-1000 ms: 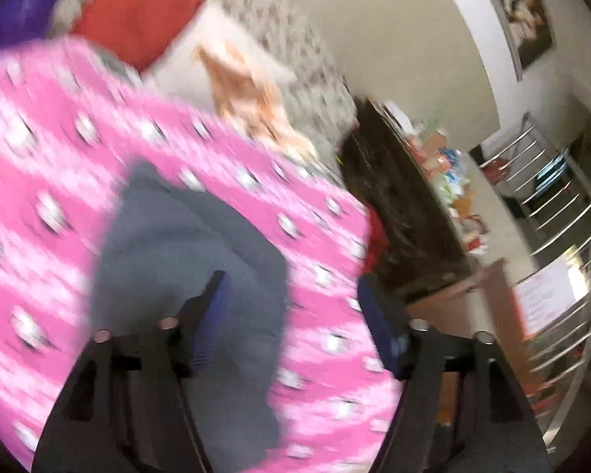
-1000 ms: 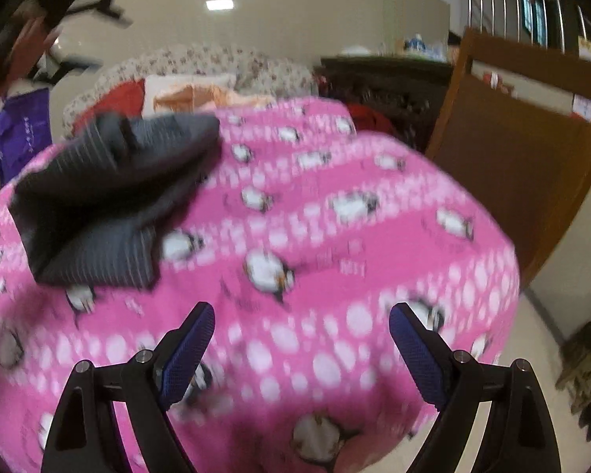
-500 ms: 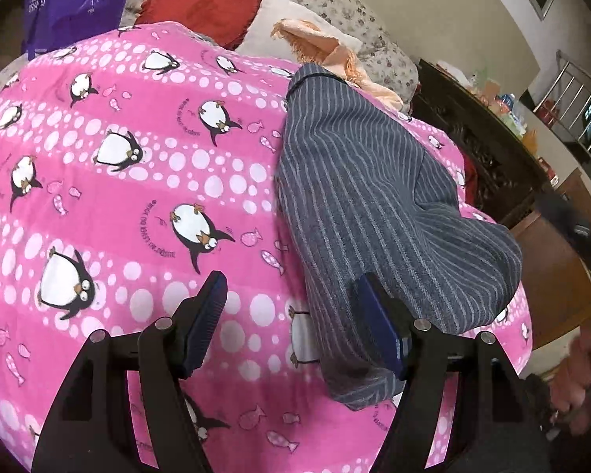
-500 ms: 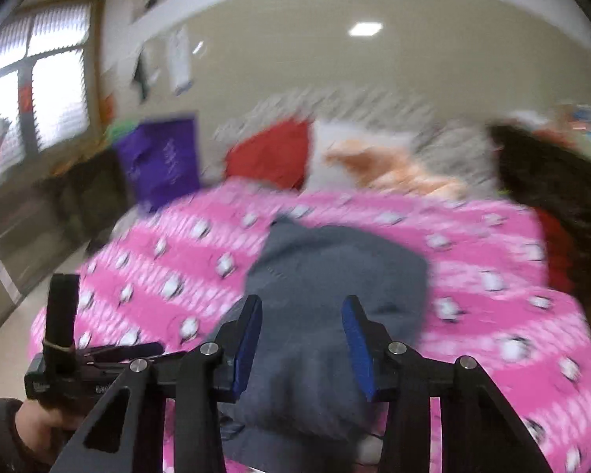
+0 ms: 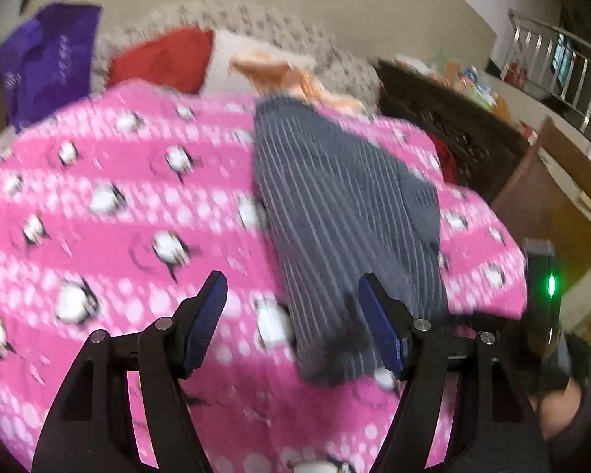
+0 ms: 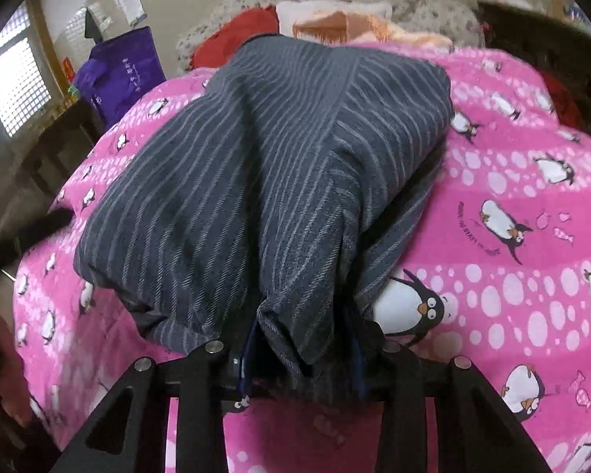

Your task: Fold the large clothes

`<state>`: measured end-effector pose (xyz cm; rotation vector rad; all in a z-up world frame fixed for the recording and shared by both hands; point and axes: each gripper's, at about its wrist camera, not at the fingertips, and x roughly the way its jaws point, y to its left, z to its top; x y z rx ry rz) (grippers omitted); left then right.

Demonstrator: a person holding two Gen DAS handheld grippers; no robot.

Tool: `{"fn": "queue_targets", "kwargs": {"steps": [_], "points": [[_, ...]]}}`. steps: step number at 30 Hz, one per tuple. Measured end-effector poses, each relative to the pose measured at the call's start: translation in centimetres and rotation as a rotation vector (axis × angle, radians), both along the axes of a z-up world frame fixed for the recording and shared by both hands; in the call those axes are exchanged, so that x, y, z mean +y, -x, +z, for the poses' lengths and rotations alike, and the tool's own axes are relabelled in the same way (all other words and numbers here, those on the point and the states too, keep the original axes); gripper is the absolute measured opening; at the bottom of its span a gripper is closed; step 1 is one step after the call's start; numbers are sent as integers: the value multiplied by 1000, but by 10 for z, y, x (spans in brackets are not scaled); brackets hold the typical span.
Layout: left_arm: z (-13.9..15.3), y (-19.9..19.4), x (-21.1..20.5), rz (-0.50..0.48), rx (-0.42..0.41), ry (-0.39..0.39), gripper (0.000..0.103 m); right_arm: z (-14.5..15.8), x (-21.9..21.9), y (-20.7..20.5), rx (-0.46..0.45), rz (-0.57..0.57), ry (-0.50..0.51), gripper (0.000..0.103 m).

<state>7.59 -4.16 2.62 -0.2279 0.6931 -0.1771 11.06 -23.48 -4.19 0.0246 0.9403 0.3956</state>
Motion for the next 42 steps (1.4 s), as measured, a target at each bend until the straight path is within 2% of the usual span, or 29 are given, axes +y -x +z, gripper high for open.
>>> {"fn": "queue_targets", "kwargs": {"steps": [4,6,7,8,9,10,12,14,18,21,23,26,28,30,31,34,38,40,42], "points": [[21,-35,-15,-34,-19,11,69,-1,-2,-3,-1,-12,-24,36],[22,-48,-32,-78,-18,-32,69,0,-7,4,-13,-18,-26,38],[18,-51,-43,-90,-31,-85,69,1,-10,6,-17,-26,-33,40],[11,-52,-52,-104,-34,-152,69,2,-13,8,-21,-36,-41,44],[-4,-53,-57,-102,0,-210,66,2,-17,11,-24,-50,-46,48],[-24,-54,-56,-115,63,-210,57,2,-22,13,-23,-72,-41,55],[-51,-48,-48,-102,90,-223,57,-3,-30,13,-3,-103,-35,64],[-65,-42,-40,-112,70,-195,57,-8,-37,12,29,-93,-83,65],[-65,-42,-39,-114,55,-189,57,-2,-30,19,1,-76,-36,65],[-51,-44,-26,-118,61,-102,57,14,-31,26,-32,-82,-19,64],[-31,-44,-14,-73,59,-47,57,35,-38,29,-90,-110,-36,64],[10,-49,-8,9,-28,15,57,77,-45,36,-274,-202,-60,64],[28,-63,-12,48,-57,16,57,95,-40,29,-345,-266,-60,64],[43,-88,-22,97,-62,4,57,111,-25,8,-382,-331,-21,55],[46,-100,-27,114,-62,-7,57,118,-17,-5,-387,-354,-4,46],[48,-141,-36,148,-5,-9,57,130,-4,-48,-378,-397,-11,31],[32,-189,-38,240,97,-30,57,116,-1,-107,-263,-433,-36,31],[11,-204,-40,243,132,-47,57,96,2,-127,-211,-431,-14,31],[-23,-213,-39,240,210,-62,57,70,0,-144,-173,-408,18,31]]}}
